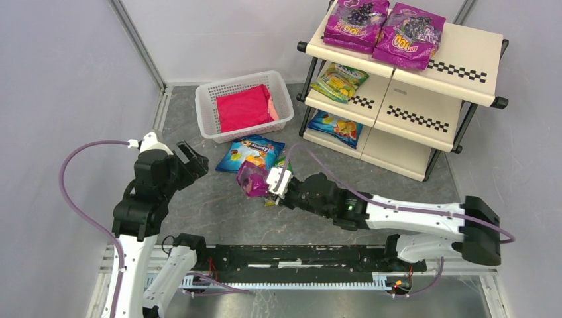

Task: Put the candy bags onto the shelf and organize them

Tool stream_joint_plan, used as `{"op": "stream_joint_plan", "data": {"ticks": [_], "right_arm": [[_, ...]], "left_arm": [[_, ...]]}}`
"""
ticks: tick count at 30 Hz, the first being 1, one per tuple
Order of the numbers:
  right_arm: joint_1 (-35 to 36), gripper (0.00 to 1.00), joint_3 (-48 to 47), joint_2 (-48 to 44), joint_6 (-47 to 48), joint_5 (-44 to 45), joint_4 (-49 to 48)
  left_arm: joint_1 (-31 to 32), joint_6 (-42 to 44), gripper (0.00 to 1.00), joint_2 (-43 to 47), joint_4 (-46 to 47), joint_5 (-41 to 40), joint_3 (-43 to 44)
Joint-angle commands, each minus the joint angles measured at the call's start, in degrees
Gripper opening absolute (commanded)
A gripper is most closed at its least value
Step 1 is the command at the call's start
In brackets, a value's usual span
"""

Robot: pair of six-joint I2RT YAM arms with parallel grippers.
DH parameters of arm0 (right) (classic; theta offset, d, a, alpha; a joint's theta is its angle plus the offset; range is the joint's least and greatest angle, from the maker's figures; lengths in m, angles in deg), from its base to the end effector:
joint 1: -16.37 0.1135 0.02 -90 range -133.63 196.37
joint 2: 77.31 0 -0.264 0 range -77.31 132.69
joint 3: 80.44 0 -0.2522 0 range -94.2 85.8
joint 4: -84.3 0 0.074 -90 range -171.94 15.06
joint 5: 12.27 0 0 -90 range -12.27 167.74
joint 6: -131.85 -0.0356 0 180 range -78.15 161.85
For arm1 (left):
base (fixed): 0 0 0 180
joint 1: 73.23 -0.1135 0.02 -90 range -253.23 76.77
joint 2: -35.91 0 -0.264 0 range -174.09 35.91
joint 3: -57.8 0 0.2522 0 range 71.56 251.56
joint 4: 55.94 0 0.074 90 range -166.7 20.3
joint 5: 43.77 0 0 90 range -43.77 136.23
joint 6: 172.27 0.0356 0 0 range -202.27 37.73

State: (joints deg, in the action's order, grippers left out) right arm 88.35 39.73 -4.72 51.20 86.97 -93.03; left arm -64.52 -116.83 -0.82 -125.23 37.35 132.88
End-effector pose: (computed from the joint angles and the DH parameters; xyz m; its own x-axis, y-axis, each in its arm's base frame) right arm 0.0958 0.2761 0.2807 0.0635 -0.3232 -0.9442 -0.8923 0.4054 -0.1988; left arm 0.0995 -0.0097 0.3717 -0.4292 -0.5013 -0.7514 -0.2729 0.8650 -0.4212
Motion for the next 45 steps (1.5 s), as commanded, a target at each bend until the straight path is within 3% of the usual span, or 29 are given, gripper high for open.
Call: {"op": "stream_joint_plan", "data": {"ticks": [1,6,10,16,23,27,32,37,45], "right_arm": [[-0.02,0.21,-10.72,-8.68,6.28,5.8,2.03],[0.0,0.21,-22.11,-13.29,15.82,12.68,9.67],[0.02,0.19,-27.86,-14.78,24.54,19.5,8.02],[-1.52,0.18,-40.02,-8.07,38.86,29.01,0.76],[-11.61,0.18,-57.04,3.18,47.33,30.35,-3.51],[-24.46,0.16,-63.3,6.89,40.94,30.97,-4.62],[-39.71,0.17,-61.34,4.75,21.13,31.41,-4.97],[-51.15,0.17,-53.37,-0.09,4.92,32.52,-8.3],[-64.29,0.18,-54.09,1.07,-14.95,27.9,-3.71]], "left_arm": [[-0.18,1.78,0.92,0.33,4.25,2.14,-3.9],[-0.18,1.19,0.91,0.84,5.6,5.18,-6.55],[-0.18,0.88,0.91,1.49,6.12,6.51,-8.07],[-0.16,-1.12,0.91,1.96,5.87,11.24,-8.56],[-0.18,-6.3,0.91,4.13,5.55,17.61,-10.56],[-0.18,-9.6,0.9,5.74,5.41,21.67,-14.35],[-0.18,-11.1,0.89,6.84,3.63,21.88,-15.34],[-0.18,-11.14,0.88,6.76,2.07,21.65,-15.19],[-0.18,-13.6,0.87,8.51,1.46,21.31,-19.11]]}}
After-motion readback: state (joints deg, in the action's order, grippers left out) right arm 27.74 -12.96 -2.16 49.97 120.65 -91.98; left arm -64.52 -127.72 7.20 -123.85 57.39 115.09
